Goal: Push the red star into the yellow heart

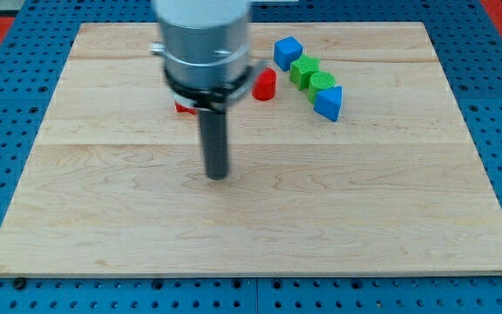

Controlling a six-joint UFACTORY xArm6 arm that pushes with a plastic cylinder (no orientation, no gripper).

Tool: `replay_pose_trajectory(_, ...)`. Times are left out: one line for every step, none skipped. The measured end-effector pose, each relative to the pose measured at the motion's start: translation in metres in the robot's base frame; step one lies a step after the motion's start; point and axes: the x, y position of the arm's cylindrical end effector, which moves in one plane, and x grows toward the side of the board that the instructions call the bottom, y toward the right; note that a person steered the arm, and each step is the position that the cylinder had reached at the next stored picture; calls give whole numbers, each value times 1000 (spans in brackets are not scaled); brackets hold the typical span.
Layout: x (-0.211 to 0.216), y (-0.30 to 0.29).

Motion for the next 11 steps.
replay_pose_trajectory(-5,-67)
replay_pose_trajectory(-46,-59)
replay_pose_trajectory(-69,-54)
replay_pose_trajectory(-84,-62)
replay_pose_trajectory(-100,-62)
replay_pose_trajectory(-105,-62)
replay_pose_trajectory(-108,-62)
replay_pose_trajectory(-121,-59)
replay_pose_trajectory(-122,-55)
replay_pose_trajectory(-110,-55)
replay_pose_trajectory(-98,-47)
